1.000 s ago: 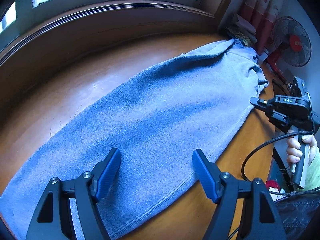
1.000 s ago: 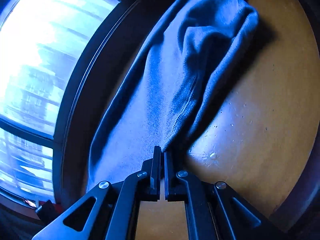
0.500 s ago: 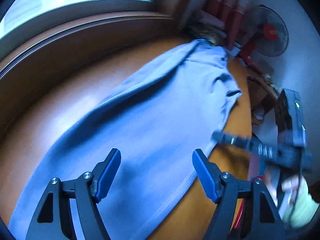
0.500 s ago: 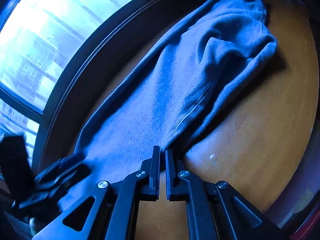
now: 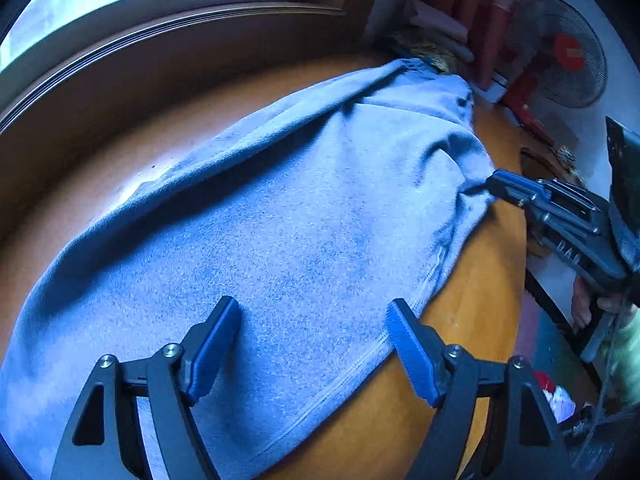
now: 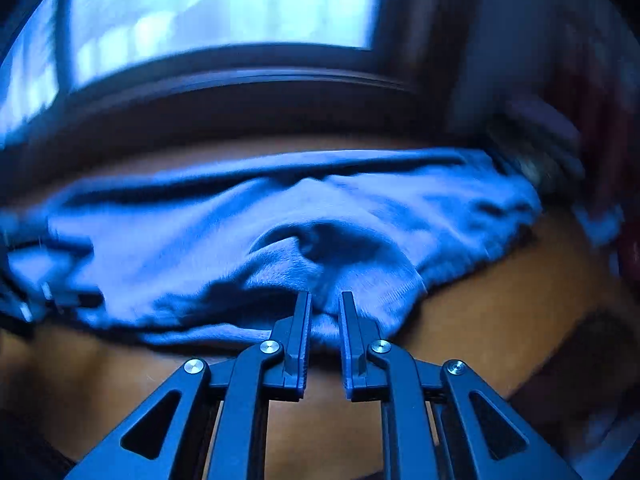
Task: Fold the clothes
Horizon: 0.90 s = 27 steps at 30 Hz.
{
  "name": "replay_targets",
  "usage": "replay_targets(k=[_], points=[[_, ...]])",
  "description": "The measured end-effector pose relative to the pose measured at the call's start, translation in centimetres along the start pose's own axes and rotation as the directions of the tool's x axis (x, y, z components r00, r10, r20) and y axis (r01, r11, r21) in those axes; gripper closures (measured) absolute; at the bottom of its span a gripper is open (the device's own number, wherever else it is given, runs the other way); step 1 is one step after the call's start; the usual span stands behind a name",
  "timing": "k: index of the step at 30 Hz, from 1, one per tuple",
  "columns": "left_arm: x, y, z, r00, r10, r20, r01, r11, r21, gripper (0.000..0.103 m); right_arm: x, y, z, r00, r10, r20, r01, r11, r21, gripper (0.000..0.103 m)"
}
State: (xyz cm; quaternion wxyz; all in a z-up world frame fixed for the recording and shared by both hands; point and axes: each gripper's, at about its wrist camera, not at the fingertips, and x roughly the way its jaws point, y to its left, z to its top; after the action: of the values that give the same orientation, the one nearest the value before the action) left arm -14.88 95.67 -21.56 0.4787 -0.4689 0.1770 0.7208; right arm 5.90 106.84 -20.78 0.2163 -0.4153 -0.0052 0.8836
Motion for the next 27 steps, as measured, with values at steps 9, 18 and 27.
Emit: replay_targets(k=[9,18,27], points=[[0.3,0.1,0.3,0.999,0.033,-0.003,-0.033,0.998,-0.058,0.024,2.6,3.2,-0.3,0.997,-0.071,0.020,0.074,0.959,-0.272,0.076],[0.1,1.0,0.5,1.000,-0.030,-0.009,0.029,0.998,-0.055,0.024,-0.5,1.3,1.1,0.988,-0.150,0.041,0.154,0.984,-0.095,0.100],[-0.1,1.3,0.5,0.995,-0.081,-0.049,0.082,0.996,0.020,0.024,-1.9,-1.0,-1.9,0.969,-0.230,-0.084,0.230,0.973,-0.010,0.100]])
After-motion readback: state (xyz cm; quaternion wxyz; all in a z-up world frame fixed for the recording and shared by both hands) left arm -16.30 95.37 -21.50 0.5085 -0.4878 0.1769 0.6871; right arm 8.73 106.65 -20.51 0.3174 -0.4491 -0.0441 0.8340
